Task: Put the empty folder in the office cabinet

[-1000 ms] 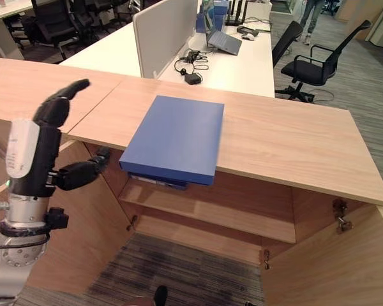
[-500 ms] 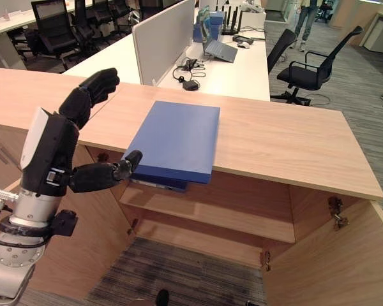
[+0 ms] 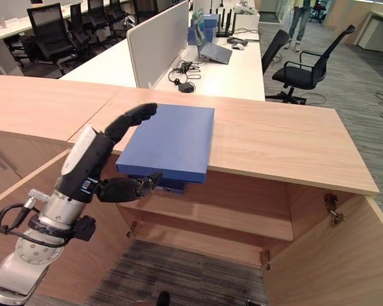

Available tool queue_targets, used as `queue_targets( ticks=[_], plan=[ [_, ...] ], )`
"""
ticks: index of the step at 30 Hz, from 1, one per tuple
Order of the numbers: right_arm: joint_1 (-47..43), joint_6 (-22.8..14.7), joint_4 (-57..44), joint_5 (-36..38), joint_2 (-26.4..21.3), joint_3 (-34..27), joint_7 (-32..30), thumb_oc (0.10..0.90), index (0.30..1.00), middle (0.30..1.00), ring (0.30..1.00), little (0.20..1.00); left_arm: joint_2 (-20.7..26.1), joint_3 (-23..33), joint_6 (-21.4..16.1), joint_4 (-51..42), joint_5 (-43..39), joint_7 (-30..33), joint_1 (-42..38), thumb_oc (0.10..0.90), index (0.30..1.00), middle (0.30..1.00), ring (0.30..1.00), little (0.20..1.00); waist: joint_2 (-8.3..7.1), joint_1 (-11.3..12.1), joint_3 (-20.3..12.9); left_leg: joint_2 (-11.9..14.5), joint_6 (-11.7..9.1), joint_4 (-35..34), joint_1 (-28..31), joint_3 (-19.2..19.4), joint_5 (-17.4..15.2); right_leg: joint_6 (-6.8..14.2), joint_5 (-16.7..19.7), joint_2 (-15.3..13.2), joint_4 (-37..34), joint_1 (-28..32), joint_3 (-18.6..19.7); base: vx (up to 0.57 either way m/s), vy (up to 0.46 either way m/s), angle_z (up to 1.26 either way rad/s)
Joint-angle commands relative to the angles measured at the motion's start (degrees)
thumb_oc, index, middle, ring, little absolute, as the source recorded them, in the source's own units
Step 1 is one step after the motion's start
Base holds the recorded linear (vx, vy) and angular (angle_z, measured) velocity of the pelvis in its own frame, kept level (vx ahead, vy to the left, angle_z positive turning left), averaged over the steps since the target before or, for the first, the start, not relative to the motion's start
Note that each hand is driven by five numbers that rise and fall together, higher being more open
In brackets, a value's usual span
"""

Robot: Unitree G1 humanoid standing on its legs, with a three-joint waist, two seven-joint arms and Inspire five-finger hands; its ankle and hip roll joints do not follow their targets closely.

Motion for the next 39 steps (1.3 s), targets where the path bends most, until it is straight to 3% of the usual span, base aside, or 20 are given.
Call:
queue_targets(
  ticks=[1, 18, 39],
  plan=[
    [-0.5, 0.0, -1.0, -2.4, -0.4, 3.3, -0.3, 0.800, 0.900, 0.900, 0.900, 0.900, 0.5, 0.2, -2.7, -2.8, 6.7, 2.2, -7.2, 0.800, 0.900, 0.900, 0.900, 0.900, -2.14, -1.3, -2.6, -0.1, -1.4, 3.2, -7.4, -0.4, -0.3, 2.2, 5.8, 1.5, -12.1, 5.1, 4.0, 0.01, 0.004, -0.05],
    [-0.6, 0.3, -0.4, -3.6, -1.0, 3.6, -1.0, 0.800, 0.900, 0.900, 0.900, 0.900, -0.2, -5.7, -1.4, 6.3, 16.0, 4.1, -13.1, 0.800, 0.900, 0.900, 0.900, 0.900, -1.86, -2.4, -3.5, 0.3, -1.7, 3.4, -7.4, 0.0, -0.3, 2.1, 6.0, 1.6, -12.4, 5.2, 4.6, 0.00, 0.000, -0.02],
    [-0.9, 0.9, -0.2, -3.5, -1.7, 3.1, -1.0, 0.800, 0.900, 0.900, 0.900, 0.900, -1.6, -7.3, 2.8, 18.3, 28.1, 8.7, -16.7, 0.800, 0.900, 0.900, 0.900, 0.900, -1.59, -3.1, -4.0, 0.4, -1.8, 3.9, -7.6, 0.5, -0.4, 1.9, 6.1, 1.7, -12.3, 5.3, 5.3, 0.00, 0.000, 0.00]
  ],
)
